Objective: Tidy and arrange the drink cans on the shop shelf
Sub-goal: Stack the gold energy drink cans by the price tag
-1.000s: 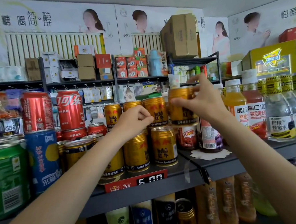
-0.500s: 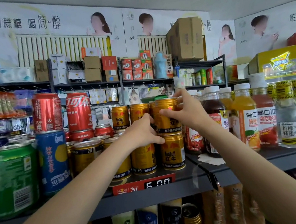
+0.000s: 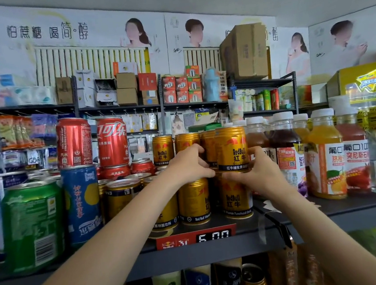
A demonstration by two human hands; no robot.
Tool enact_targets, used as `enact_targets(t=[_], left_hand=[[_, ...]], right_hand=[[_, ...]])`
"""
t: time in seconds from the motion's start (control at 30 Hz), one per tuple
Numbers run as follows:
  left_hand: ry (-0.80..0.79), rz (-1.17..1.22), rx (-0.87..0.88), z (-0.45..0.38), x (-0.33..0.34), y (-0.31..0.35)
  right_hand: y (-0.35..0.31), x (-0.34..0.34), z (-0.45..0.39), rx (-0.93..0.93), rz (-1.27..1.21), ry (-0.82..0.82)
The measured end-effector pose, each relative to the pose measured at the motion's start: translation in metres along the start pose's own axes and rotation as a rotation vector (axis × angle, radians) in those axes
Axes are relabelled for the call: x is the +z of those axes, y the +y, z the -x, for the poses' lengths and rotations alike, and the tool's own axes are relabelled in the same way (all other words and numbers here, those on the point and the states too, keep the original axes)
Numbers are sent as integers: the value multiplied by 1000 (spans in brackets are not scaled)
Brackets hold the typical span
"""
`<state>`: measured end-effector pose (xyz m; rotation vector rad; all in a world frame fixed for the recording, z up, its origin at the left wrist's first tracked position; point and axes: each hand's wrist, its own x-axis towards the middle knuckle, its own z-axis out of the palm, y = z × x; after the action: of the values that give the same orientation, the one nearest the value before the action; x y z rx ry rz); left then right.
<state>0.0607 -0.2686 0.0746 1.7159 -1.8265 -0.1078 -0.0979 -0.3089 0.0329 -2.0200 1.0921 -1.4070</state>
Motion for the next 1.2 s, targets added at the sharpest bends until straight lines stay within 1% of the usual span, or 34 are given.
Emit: enact_targets(t=[0.03,0.1,0.2,0.33,0.4,0.47,0.5,0.57,0.63,0.67,0.7,0.77,0.83,0.93,1.0,1.13,1.2], left_hand=[[-7,-9,0,-1,0,0],[-73,-16,1,-4,3,1],[-153,-115,15,-7,5,6],[-205,-105,24,-7,2,7],[-201,-107,29,-6,2,7],[-155,-89,39,-4,2,8],[-107,-73,44,-3,1,7],[19,-36,65,2,-5,4],[159,-24,116,12,-15,-2],[226,-34,140,19,-22,-7],[290,-44,156,27,-29,-11],[407,-69,180,46,-48,-21],[480,-92,187,64,-67,-33],[521,-135,162,92,-94,-58],[517,-196,131,108,-108,-75],[417,-406,124,126,-123,-99],[378,-433,149,127,-126,-104]], right_hand=[[-2,1,1,-2,17,29],[-4,3,4,-18,66,65],[-5,5,6,-31,112,76],[-4,6,7,-27,118,101],[-4,6,7,-15,121,100],[-4,6,8,-6,125,78],[-3,6,8,-10,142,82],[-6,6,12,-50,219,165],[-19,6,18,-179,245,299],[-29,8,21,-262,242,342],[-41,12,25,-337,239,352],[-65,29,29,-442,211,302],[-86,52,28,-494,192,200],[-107,90,25,-465,300,-27],[-114,111,25,-401,456,-125],[-125,140,30,-278,653,-226],[-127,150,31,-220,717,-232]])
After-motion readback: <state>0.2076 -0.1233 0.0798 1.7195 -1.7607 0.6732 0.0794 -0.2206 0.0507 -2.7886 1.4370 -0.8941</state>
